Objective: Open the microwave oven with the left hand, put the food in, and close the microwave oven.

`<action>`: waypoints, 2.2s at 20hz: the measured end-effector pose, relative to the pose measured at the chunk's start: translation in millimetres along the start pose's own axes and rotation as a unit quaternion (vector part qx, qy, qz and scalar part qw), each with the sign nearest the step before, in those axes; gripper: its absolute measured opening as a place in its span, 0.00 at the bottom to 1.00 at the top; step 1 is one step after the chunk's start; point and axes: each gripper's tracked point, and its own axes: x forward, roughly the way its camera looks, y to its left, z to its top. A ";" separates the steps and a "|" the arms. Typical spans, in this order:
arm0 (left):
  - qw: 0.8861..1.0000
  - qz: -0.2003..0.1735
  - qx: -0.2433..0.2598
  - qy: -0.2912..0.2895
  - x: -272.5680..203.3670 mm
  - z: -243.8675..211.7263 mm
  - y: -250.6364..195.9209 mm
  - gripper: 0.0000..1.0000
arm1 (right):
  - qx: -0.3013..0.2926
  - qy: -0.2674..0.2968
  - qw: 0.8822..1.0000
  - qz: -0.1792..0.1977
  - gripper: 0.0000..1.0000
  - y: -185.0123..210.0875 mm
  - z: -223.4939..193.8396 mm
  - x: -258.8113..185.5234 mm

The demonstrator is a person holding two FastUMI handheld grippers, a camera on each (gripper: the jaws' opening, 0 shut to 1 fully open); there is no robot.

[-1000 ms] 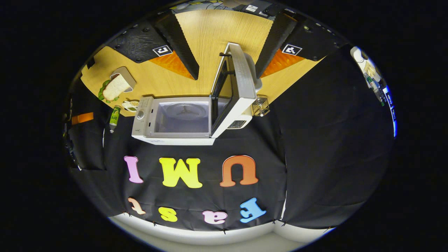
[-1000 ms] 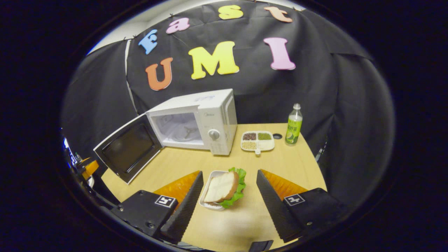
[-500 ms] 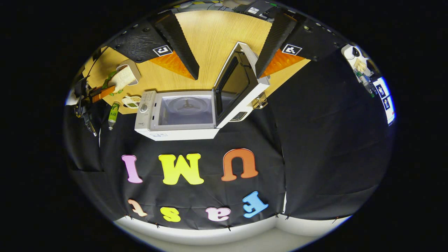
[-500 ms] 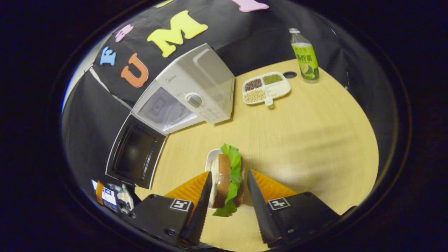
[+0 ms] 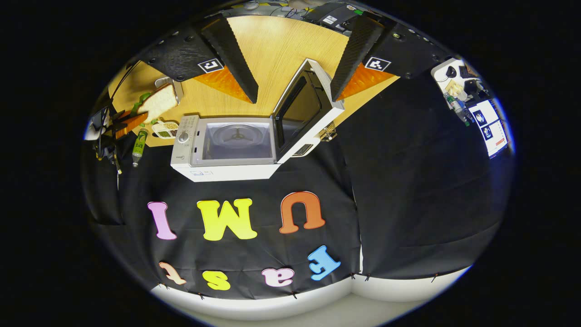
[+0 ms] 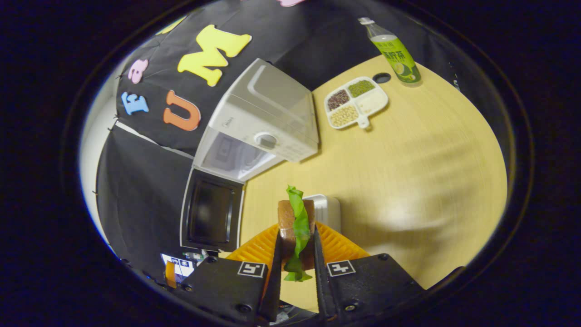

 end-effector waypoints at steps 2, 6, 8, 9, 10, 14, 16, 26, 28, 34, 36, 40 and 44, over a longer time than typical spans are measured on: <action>1.000 -0.003 0.000 -0.002 -1.2 3.7 -2.1 0.97 | -0.010 -0.012 1.000 0.023 0.28 30.6 10.4 -4.0; 0.999 -0.029 0.002 -0.021 7.6 25.7 -1.3 0.97 | -0.005 -0.047 0.996 0.072 0.34 92.6 29.8 9.6; 0.998 -0.053 0.003 -0.032 12.2 37.0 0.1 0.96 | -0.011 -0.078 0.995 0.060 0.24 108.4 40.6 29.9; 0.997 -0.065 0.009 -0.034 13.3 42.7 1.6 0.97 | -0.008 -0.098 0.993 0.058 0.33 119.2 46.0 40.8; 0.996 -0.078 0.015 -0.033 14.8 45.2 2.9 0.96 | 0.002 -0.123 0.991 0.061 0.24 130.8 51.8 52.6; 0.991 -0.123 0.034 -0.038 23.0 58.4 19.1 0.97 | 0.036 -0.203 0.977 0.049 0.32 164.4 56.4 111.9; 0.989 -0.134 0.038 -0.044 30.1 64.6 28.9 0.97 | 0.067 -0.226 0.971 0.046 0.32 175.1 52.6 150.5; 0.989 -0.132 0.059 -0.032 56.1 35.7 76.4 0.96 | 0.134 -0.380 0.915 0.002 0.33 172.4 101.2 269.5; 0.989 -0.134 0.060 -0.032 59.3 34.5 77.9 0.97 | 0.148 -0.387 0.910 0.002 0.33 174.7 109.7 289.5; 0.988 -0.126 0.084 -0.032 59.9 28.9 80.7 0.97 | 0.064 -0.402 0.911 -0.063 0.40 168.4 117.2 334.5; 0.987 -0.130 0.092 -0.030 59.0 25.6 79.0 0.96 | 0.023 -0.395 0.914 -0.095 0.35 161.2 112.3 336.3; 0.988 -0.126 0.082 -0.035 57.7 30.8 80.4 0.97 | -0.061 -0.379 0.908 -0.169 0.65 141.3 111.3 326.8; 0.990 -0.120 0.066 -0.042 55.0 32.8 82.4 0.96 | -0.182 -0.398 0.878 -0.195 0.99 164.1 122.2 292.1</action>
